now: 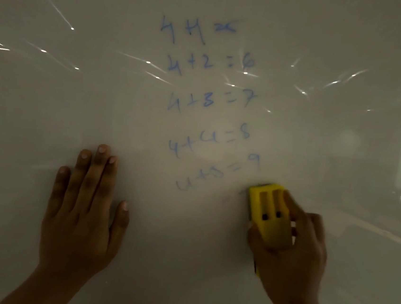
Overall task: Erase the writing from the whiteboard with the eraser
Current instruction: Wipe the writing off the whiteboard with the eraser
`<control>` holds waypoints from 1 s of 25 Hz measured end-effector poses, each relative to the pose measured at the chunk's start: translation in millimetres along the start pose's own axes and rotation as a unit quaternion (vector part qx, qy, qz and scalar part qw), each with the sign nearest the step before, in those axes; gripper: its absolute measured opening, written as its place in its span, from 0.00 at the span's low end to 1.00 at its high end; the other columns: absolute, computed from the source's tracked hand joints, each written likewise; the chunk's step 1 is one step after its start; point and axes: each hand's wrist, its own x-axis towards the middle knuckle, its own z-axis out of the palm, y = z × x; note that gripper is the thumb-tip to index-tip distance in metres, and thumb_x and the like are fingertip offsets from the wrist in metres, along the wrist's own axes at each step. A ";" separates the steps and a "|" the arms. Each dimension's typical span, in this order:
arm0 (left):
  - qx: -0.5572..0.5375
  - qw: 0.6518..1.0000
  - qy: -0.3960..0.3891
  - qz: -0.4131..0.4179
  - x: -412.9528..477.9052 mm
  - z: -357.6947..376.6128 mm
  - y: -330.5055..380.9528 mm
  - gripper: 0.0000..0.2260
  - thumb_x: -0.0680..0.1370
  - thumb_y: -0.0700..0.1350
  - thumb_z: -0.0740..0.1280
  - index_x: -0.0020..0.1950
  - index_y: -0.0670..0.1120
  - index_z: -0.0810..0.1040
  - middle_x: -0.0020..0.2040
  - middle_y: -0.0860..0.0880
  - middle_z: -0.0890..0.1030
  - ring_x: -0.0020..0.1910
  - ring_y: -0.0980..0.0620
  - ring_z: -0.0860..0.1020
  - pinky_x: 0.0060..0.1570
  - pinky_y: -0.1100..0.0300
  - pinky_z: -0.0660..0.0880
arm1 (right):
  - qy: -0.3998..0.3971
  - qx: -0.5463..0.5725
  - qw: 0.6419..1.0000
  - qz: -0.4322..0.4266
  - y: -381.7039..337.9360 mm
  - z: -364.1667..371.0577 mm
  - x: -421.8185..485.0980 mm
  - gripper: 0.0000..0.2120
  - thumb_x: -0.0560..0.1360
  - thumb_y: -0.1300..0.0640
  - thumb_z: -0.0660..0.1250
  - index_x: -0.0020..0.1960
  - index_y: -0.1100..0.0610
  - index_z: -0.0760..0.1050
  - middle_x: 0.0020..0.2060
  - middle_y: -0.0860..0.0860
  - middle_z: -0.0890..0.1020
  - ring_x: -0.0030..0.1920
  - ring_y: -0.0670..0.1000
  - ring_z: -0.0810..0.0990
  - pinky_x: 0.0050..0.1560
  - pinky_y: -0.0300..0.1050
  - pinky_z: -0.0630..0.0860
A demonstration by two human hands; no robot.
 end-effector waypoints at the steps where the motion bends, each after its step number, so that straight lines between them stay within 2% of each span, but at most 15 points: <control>1: 0.003 1.000 0.002 0.002 -0.8 1.1 0.1 0.28 0.81 0.49 0.55 0.81 0.41 0.58 0.83 0.44 0.58 0.82 0.43 0.57 0.81 0.45 0.52 | 0.019 0.004 1.000 0.021 -0.5 1.2 8.6 0.35 0.62 0.45 0.73 0.69 0.44 0.71 0.45 0.44 0.71 0.43 0.54 0.78 0.46 0.49 0.76; 2: 0.000 1.000 0.005 0.004 -0.9 1.5 0.2 0.28 0.81 0.48 0.55 0.81 0.41 0.58 0.83 0.44 0.58 0.82 0.43 0.58 0.81 0.44 0.53 | 0.008 0.009 1.000 0.000 -8.1 7.2 10.5 0.33 0.62 0.46 0.73 0.67 0.45 0.73 0.45 0.44 0.70 0.42 0.54 0.77 0.45 0.50 0.76; 4: -0.004 1.000 0.011 0.007 -0.5 0.5 -0.1 0.27 0.81 0.47 0.55 0.80 0.40 0.59 0.83 0.44 0.59 0.82 0.43 0.58 0.81 0.45 0.53 | -0.062 0.015 0.988 -0.140 -23.9 23.5 -9.5 0.26 0.63 0.49 0.74 0.60 0.46 0.76 0.44 0.45 0.71 0.41 0.55 0.75 0.42 0.51 0.76; 6: -0.003 1.000 0.014 0.009 -0.5 1.2 0.8 0.27 0.81 0.46 0.54 0.80 0.40 0.59 0.83 0.43 0.59 0.82 0.42 0.58 0.81 0.45 0.53 | -0.126 0.002 0.962 -0.244 -22.0 24.7 -22.3 0.25 0.63 0.50 0.74 0.60 0.47 0.76 0.45 0.47 0.73 0.40 0.56 0.74 0.40 0.51 0.75; 8: -0.008 1.000 0.013 0.011 0.3 1.4 1.3 0.27 0.81 0.47 0.54 0.80 0.40 0.59 0.83 0.44 0.59 0.82 0.43 0.58 0.81 0.45 0.52 | -0.095 0.000 0.974 -0.204 -1.2 11.3 -7.9 0.22 0.62 0.51 0.76 0.55 0.46 0.76 0.44 0.46 0.72 0.40 0.56 0.75 0.40 0.52 0.76; 9: -0.009 1.000 0.012 0.010 0.7 2.0 0.7 0.27 0.81 0.47 0.54 0.80 0.40 0.59 0.83 0.44 0.58 0.82 0.43 0.58 0.81 0.45 0.52 | -0.052 0.001 0.990 -0.128 8.6 2.6 3.6 0.24 0.61 0.52 0.76 0.56 0.47 0.77 0.44 0.46 0.72 0.41 0.56 0.77 0.42 0.54 0.78; 11: -0.008 1.000 0.012 0.006 -0.3 3.5 0.9 0.27 0.81 0.47 0.54 0.80 0.40 0.59 0.83 0.45 0.58 0.82 0.43 0.58 0.81 0.45 0.53 | 0.027 -0.005 0.999 0.024 20.2 -10.1 24.8 0.32 0.61 0.50 0.75 0.65 0.47 0.75 0.45 0.45 0.71 0.43 0.55 0.78 0.46 0.55 0.78; 12: -0.010 1.000 0.012 0.004 -1.2 3.6 1.3 0.27 0.81 0.47 0.54 0.80 0.41 0.59 0.83 0.45 0.58 0.82 0.43 0.58 0.81 0.45 0.53 | 0.037 -0.017 0.998 0.045 19.3 -9.7 26.1 0.34 0.61 0.49 0.75 0.67 0.47 0.74 0.46 0.44 0.71 0.44 0.54 0.78 0.48 0.53 0.78; 13: -0.011 1.000 0.012 0.005 -1.7 3.5 1.0 0.27 0.81 0.47 0.55 0.80 0.41 0.59 0.83 0.44 0.59 0.82 0.43 0.59 0.81 0.44 0.53 | 0.020 -0.023 0.999 0.032 12.2 -6.7 20.8 0.32 0.61 0.49 0.75 0.65 0.48 0.75 0.45 0.44 0.71 0.43 0.53 0.78 0.48 0.49 0.77; 15: -0.011 1.000 0.014 0.008 -0.8 3.2 -0.5 0.27 0.81 0.47 0.55 0.80 0.40 0.59 0.83 0.44 0.59 0.82 0.43 0.59 0.81 0.44 0.54 | -0.066 -0.039 0.993 -0.094 1.0 1.4 -7.9 0.25 0.62 0.48 0.74 0.59 0.49 0.78 0.44 0.43 0.70 0.40 0.53 0.77 0.43 0.43 0.74; 17: -0.011 1.000 0.012 0.006 -1.0 2.4 -0.1 0.27 0.81 0.47 0.55 0.80 0.40 0.60 0.83 0.44 0.59 0.81 0.43 0.59 0.81 0.44 0.54 | -0.129 -0.038 0.972 -0.193 4.4 -0.3 -20.4 0.26 0.62 0.48 0.74 0.60 0.50 0.77 0.44 0.46 0.72 0.39 0.55 0.77 0.40 0.47 0.76; 19: -0.011 1.000 0.013 0.005 -1.6 1.9 1.0 0.27 0.81 0.47 0.55 0.80 0.40 0.60 0.83 0.44 0.60 0.81 0.43 0.59 0.81 0.44 0.55 | -0.078 -0.023 0.988 -0.130 11.4 -5.2 -0.3 0.28 0.61 0.49 0.75 0.60 0.49 0.74 0.45 0.47 0.74 0.40 0.57 0.78 0.40 0.51 0.78; 21: -0.008 1.000 0.013 0.007 -1.6 2.5 2.0 0.27 0.81 0.47 0.56 0.80 0.40 0.61 0.82 0.43 0.60 0.81 0.42 0.60 0.80 0.44 0.55 | 0.036 0.000 0.999 0.025 11.0 -6.6 38.0 0.30 0.61 0.50 0.76 0.62 0.48 0.73 0.50 0.46 0.75 0.46 0.57 0.79 0.45 0.56 0.78; 22: -0.008 1.000 0.013 0.006 -1.6 2.6 1.7 0.27 0.81 0.46 0.56 0.80 0.40 0.61 0.82 0.43 0.60 0.81 0.43 0.60 0.80 0.44 0.55 | 0.075 0.009 0.995 0.070 7.1 -5.4 53.7 0.31 0.62 0.51 0.77 0.63 0.49 0.72 0.53 0.45 0.74 0.49 0.55 0.79 0.47 0.58 0.78; 25: -0.014 1.000 0.013 0.001 -0.4 1.9 1.3 0.27 0.81 0.46 0.56 0.79 0.40 0.61 0.82 0.44 0.61 0.81 0.43 0.60 0.80 0.43 0.56 | 0.087 0.012 0.996 0.034 -26.3 12.0 63.2 0.31 0.61 0.50 0.74 0.63 0.49 0.72 0.50 0.45 0.73 0.49 0.54 0.78 0.47 0.56 0.78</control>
